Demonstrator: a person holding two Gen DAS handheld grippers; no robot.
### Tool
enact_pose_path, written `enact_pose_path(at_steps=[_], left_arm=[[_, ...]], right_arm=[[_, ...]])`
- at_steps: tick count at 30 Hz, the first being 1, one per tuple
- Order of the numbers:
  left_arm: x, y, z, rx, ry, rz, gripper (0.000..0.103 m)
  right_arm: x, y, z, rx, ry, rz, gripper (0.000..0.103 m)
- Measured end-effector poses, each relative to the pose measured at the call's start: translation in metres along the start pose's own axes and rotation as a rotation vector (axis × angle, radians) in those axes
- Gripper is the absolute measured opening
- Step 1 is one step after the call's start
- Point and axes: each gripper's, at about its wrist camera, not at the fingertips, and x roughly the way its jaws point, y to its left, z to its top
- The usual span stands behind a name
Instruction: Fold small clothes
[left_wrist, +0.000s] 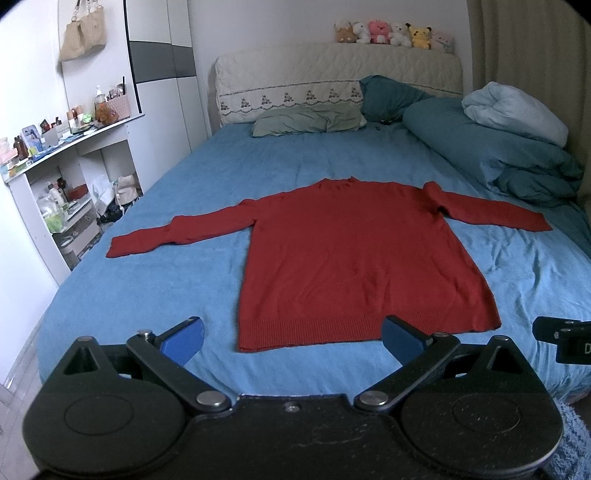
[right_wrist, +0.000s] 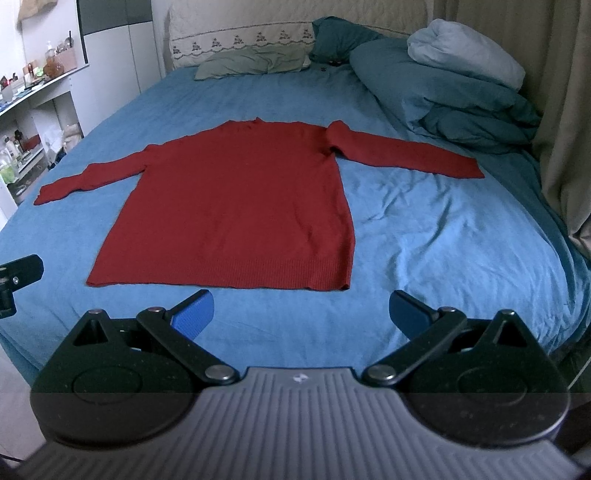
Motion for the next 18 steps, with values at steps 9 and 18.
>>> enact_pose_path(at_steps=[9, 18], left_arm=[[0.0001, -0.0003, 0.0002, -0.004, -0.002, 0.01, 0.103], [-0.0046, 0.0038, 0.0008, -0.021, -0.009, 0.015, 0.103]], right_arm=[[-0.0021, 0.0044, 0.0003, -0.004, -0.011, 0.001, 0.103], [-0.0035, 0.0049, -0.0002, -0.007, -0.016, 0.008, 0.103]])
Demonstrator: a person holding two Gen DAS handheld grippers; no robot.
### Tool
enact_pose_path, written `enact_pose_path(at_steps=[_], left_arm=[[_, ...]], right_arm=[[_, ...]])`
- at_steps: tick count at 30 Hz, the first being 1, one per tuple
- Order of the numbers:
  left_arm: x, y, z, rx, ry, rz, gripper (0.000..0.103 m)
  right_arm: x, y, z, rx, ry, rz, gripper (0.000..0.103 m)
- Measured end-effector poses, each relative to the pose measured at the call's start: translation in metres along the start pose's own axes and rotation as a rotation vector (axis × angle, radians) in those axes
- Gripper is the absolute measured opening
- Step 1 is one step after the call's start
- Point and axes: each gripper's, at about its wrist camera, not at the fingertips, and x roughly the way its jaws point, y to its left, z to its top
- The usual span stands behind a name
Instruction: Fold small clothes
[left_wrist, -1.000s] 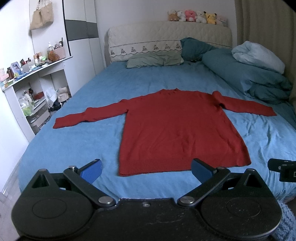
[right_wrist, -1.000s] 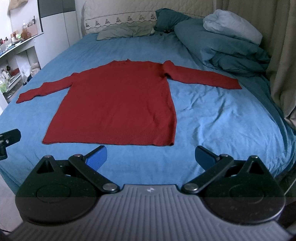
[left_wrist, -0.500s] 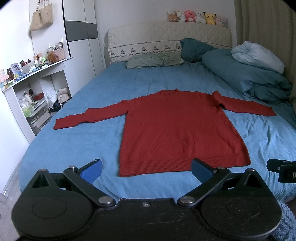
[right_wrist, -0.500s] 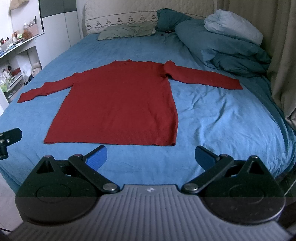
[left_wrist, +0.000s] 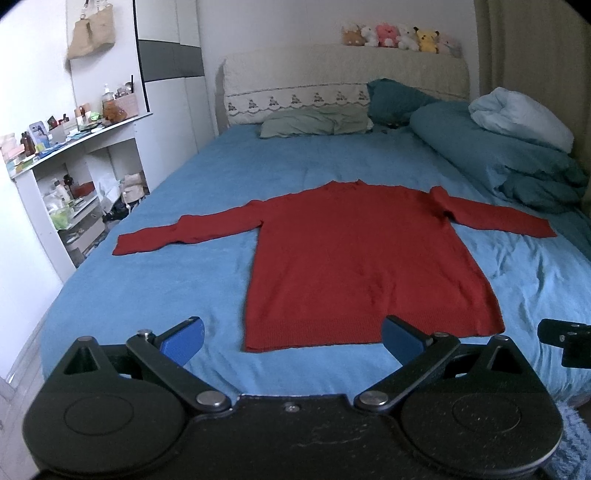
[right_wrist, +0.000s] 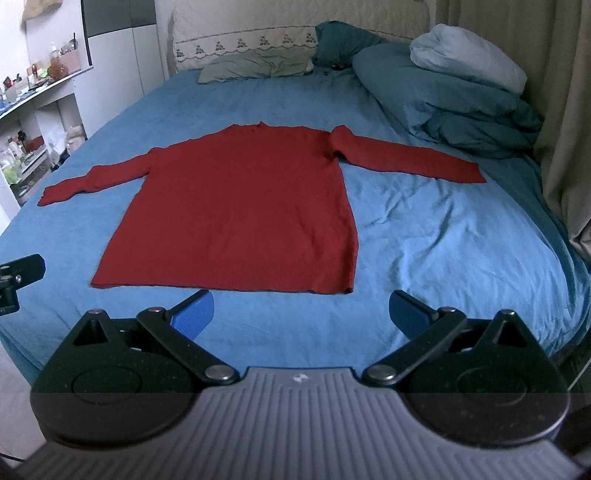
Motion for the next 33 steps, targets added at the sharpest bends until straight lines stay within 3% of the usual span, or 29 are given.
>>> enact_pose_path(at_steps=[5, 11, 16, 21, 27, 33], left_arm=[[0.002, 0.004, 0.016, 0.002, -0.018, 0.004, 0.103], [0.045, -0.006, 0.074, 0.039, -0.07, -0.037, 0.103], [0.135, -0.026, 0.133, 0.061, -0.06, -0.102, 0.103], [0.24, -0.067, 0.178, 0.126, -0.045, -0.117, 0.103], [0.346, -0.118, 0.206, 0.194, 0.035, -0.177, 0.103], [0.427, -0.174, 0.229, 0.179, 0.13, -0.236, 0.103]], right_arm=[[-0.003, -0.003, 0.01, 0.007, -0.013, 0.001, 0.103], [0.023, -0.033, 0.049, 0.072, -0.04, -0.045, 0.103], [0.092, -0.077, 0.094, 0.194, -0.04, -0.077, 0.103], [0.183, -0.126, 0.133, 0.312, -0.035, -0.153, 0.103], [0.283, -0.181, 0.157, 0.424, -0.05, -0.266, 0.103], [0.354, -0.236, 0.17, 0.533, -0.058, -0.304, 0.103]])
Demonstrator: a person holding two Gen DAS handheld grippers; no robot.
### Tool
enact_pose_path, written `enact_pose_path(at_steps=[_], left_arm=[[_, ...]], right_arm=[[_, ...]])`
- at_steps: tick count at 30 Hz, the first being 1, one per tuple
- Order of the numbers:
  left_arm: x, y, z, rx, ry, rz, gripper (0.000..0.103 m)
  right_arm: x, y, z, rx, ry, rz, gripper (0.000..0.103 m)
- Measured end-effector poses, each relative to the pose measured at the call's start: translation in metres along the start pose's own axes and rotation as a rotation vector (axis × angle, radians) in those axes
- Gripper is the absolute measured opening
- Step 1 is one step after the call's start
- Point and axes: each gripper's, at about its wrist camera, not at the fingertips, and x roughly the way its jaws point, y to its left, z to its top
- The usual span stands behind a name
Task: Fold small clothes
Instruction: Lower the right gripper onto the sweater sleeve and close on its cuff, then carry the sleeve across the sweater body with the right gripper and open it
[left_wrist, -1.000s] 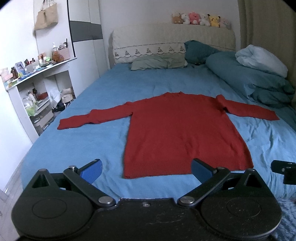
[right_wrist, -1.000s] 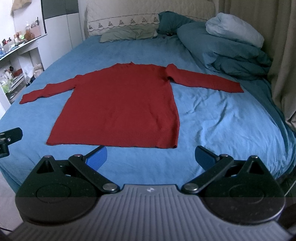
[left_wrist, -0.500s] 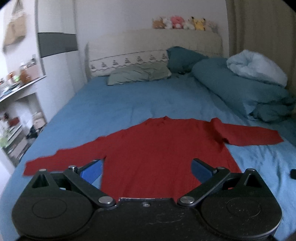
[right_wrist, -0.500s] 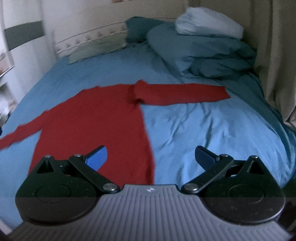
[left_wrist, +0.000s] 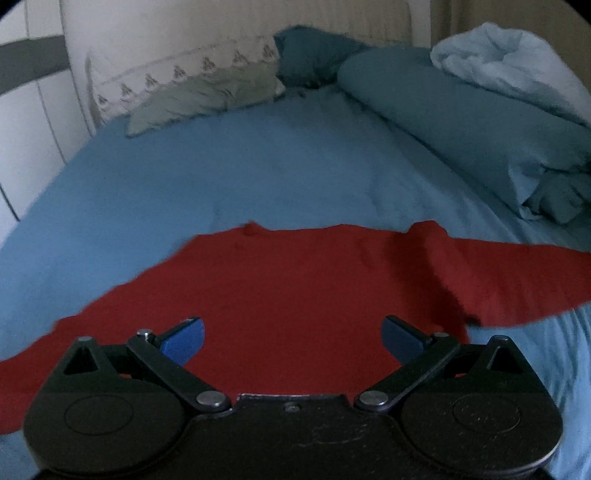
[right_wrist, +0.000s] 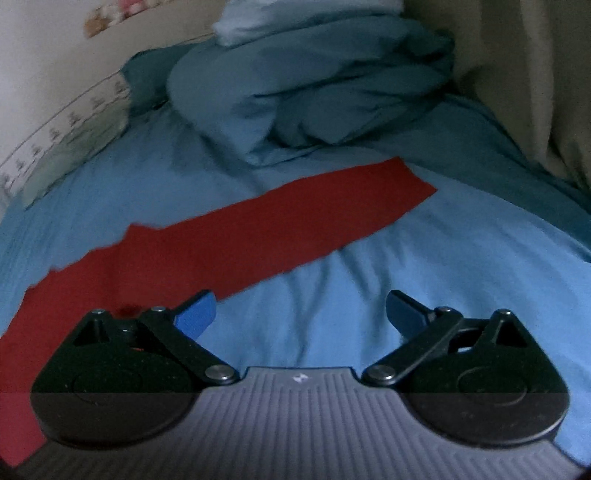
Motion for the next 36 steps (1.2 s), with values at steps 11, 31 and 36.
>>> enact_pose_path(at_steps=[11, 31, 36], left_arm=[[0.132, -0.069, 0.034, -0.033, 0.078, -0.019, 0.103], [0.094, 0.014, 0.048, -0.007, 0.053, 0.017, 0.103], [0.049, 0.101, 0.042, -0.084, 0.005, 0.107, 0.103]], right_arm=[[0.113, -0.04, 0.01, 0.119, -0.012, -0.062, 0.08], [0.07, 0.054, 0.081, -0.042, -0.161, 0.125, 0.022], [0.031, 0.184, 0.076, -0.27, -0.198, 0.412, 0.022]])
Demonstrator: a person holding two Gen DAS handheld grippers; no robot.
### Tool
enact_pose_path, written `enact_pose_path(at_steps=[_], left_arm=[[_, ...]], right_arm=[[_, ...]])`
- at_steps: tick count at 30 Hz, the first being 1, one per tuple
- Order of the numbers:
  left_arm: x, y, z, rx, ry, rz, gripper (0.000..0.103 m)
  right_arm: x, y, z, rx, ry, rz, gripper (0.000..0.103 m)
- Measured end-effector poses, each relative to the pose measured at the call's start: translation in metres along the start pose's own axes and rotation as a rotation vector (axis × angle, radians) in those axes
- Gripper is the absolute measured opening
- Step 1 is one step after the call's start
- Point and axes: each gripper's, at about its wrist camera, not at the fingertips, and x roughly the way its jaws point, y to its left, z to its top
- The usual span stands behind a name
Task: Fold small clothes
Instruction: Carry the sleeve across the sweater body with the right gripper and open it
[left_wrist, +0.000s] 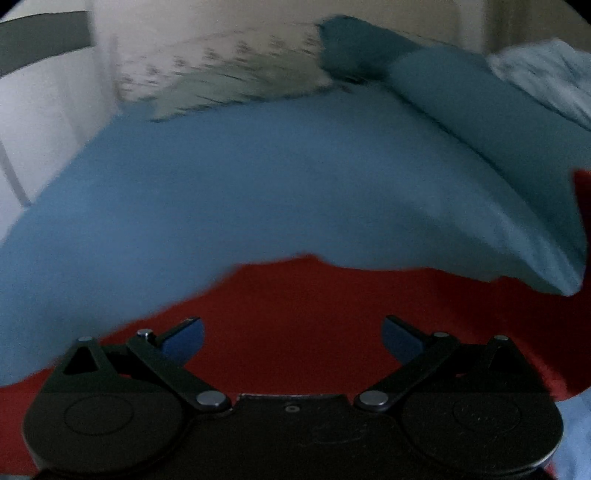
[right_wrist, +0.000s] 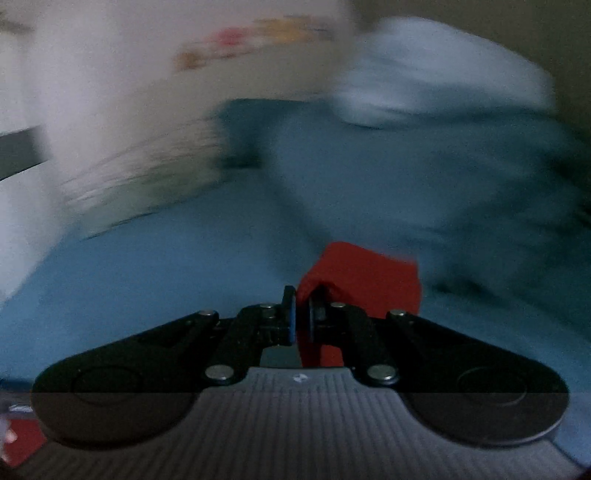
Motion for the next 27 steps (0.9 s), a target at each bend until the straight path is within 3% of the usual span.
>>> enact_pose_path(at_steps=[2, 5, 7, 10, 13, 15, 18, 19, 20, 24, 27], left_arm=[[-0.008, 0.033, -0.007, -0.034, -0.015, 0.046, 0.103], [-0.01, 0.085, -0.029, -0.106, -0.005, 0.109, 0.103], [-0.006, 0.111, -0.048, -0.157, 0.035, 0.137, 0.103], [-0.002, 0.141, -0.077, -0.229, 0.085, 0.13, 0.103], [-0.001, 0.155, -0.099, -0.275, 0.106, 0.109, 0.103], [0.01, 0.159, -0.095, -0.29, 0.12, 0.088, 0.103], [0.008, 0.157, -0.094, -0.3, 0.127, 0.034, 0.103], [0.006, 0.15, -0.092, -0.3, 0.122, 0.011, 0.103], [0.004, 0.144, -0.086, -0.3, 0.118, -0.008, 0.103], [0.005, 0.113, -0.066, -0.283, 0.102, -0.098, 0.103], [0.012, 0.074, -0.049, -0.216, 0.09, -0.152, 0.103]], right_arm=[[0.013, 0.062, -0.009, -0.113, 0.03, 0.137, 0.022], [0.039, 0.148, -0.055, -0.276, 0.131, 0.283, 0.021], [0.058, 0.19, -0.101, -0.371, 0.233, 0.333, 0.021], [0.069, 0.225, -0.163, -0.508, 0.33, 0.331, 0.021], [0.063, 0.238, -0.188, -0.602, 0.312, 0.293, 0.023], [0.059, 0.236, -0.193, -0.612, 0.306, 0.291, 0.026], [0.056, 0.237, -0.193, -0.659, 0.304, 0.309, 0.047], [0.053, 0.236, -0.191, -0.673, 0.304, 0.314, 0.062], [0.051, 0.234, -0.189, -0.68, 0.305, 0.312, 0.069], [0.041, 0.217, -0.17, -0.627, 0.323, 0.271, 0.072], [0.034, 0.193, -0.156, -0.538, 0.349, 0.223, 0.077]])
